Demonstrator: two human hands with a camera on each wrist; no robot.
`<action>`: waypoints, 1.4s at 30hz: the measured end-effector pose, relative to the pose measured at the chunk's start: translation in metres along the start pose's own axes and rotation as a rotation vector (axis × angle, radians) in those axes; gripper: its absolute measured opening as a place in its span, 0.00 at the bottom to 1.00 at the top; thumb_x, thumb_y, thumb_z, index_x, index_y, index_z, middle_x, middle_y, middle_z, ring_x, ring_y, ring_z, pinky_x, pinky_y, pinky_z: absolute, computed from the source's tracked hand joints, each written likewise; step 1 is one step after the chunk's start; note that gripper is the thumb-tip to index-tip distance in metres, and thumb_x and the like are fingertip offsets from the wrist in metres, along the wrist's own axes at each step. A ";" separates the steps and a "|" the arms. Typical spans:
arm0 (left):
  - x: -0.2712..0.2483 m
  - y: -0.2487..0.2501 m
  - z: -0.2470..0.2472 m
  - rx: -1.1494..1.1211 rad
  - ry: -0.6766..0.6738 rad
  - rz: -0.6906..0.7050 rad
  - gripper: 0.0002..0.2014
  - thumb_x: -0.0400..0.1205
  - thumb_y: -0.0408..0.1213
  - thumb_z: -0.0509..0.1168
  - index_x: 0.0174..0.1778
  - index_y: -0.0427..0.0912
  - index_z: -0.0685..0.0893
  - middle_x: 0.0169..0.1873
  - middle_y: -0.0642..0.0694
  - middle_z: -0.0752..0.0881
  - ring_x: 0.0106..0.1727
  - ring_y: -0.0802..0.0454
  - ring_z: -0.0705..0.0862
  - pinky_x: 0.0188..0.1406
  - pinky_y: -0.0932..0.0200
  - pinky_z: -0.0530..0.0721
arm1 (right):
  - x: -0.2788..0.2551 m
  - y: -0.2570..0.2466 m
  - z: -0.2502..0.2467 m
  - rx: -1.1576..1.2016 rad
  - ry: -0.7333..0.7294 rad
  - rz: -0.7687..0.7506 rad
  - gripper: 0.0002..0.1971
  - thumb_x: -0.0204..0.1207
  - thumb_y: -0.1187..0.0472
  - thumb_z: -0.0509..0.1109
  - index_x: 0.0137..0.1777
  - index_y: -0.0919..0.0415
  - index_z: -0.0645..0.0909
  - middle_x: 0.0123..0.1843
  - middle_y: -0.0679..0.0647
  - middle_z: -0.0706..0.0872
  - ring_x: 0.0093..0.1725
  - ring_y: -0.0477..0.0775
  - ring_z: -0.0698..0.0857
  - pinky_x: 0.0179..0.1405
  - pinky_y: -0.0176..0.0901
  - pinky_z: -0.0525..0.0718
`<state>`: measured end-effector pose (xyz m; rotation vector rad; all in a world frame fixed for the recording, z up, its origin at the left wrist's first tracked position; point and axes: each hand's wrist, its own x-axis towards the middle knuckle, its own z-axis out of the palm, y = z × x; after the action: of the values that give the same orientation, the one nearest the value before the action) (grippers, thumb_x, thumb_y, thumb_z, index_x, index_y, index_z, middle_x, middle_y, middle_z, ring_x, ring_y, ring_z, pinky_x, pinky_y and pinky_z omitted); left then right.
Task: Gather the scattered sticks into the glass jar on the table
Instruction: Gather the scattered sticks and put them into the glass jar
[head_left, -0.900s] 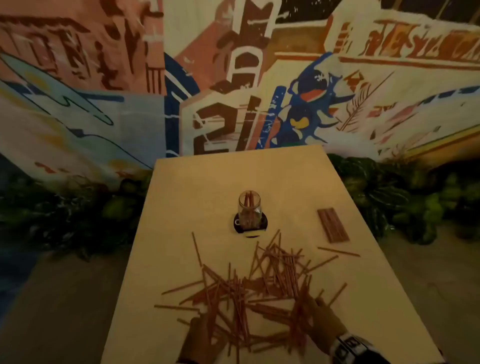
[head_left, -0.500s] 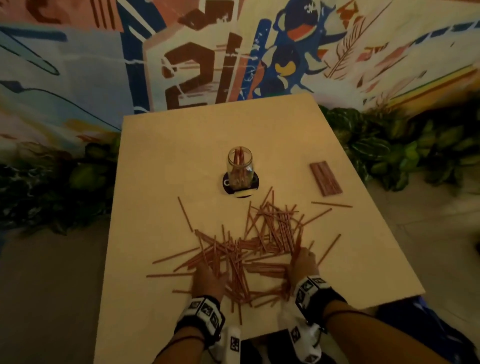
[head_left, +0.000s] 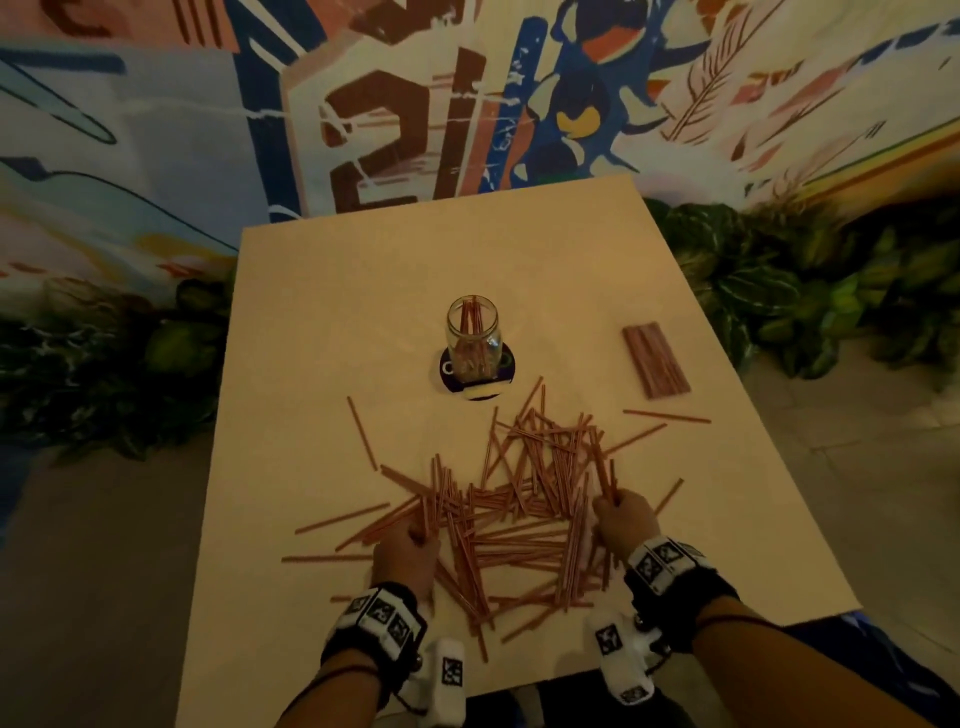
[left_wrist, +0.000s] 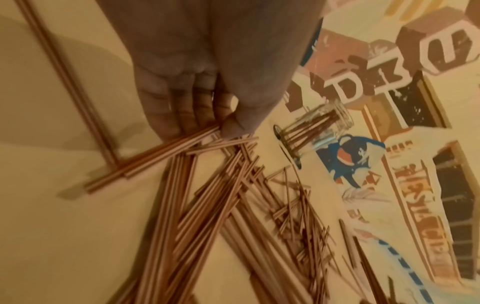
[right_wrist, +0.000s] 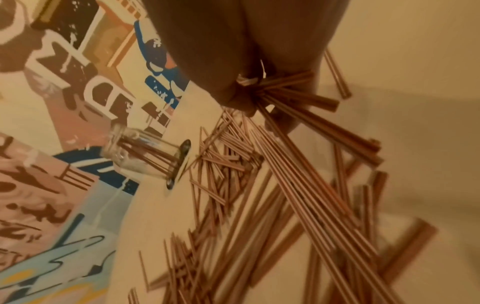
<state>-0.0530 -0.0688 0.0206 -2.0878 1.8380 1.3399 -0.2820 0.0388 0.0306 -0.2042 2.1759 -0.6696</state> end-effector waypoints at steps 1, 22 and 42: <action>0.001 0.001 -0.002 -0.044 0.008 0.008 0.07 0.79 0.37 0.65 0.36 0.41 0.82 0.34 0.43 0.85 0.37 0.44 0.82 0.38 0.57 0.77 | 0.005 -0.001 -0.004 0.060 -0.009 0.014 0.11 0.80 0.61 0.60 0.51 0.68 0.80 0.35 0.58 0.82 0.38 0.62 0.85 0.44 0.55 0.85; 0.015 0.038 0.026 0.225 0.014 -0.015 0.27 0.81 0.48 0.62 0.72 0.36 0.71 0.71 0.36 0.75 0.71 0.39 0.74 0.70 0.46 0.75 | 0.029 -0.062 0.054 -0.802 -0.121 -0.395 0.24 0.81 0.56 0.58 0.75 0.61 0.62 0.80 0.61 0.59 0.71 0.67 0.73 0.63 0.59 0.80; 0.038 0.051 -0.008 -0.225 -0.116 -0.053 0.19 0.86 0.44 0.51 0.69 0.41 0.73 0.64 0.40 0.81 0.57 0.40 0.83 0.49 0.52 0.85 | 0.016 -0.065 0.029 -0.465 -0.307 -0.268 0.10 0.80 0.61 0.58 0.56 0.65 0.75 0.52 0.66 0.85 0.50 0.63 0.84 0.44 0.48 0.78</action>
<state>-0.0943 -0.1183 0.0267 -2.0905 1.6427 1.6852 -0.2756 -0.0331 0.0397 -0.8005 1.9890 -0.2408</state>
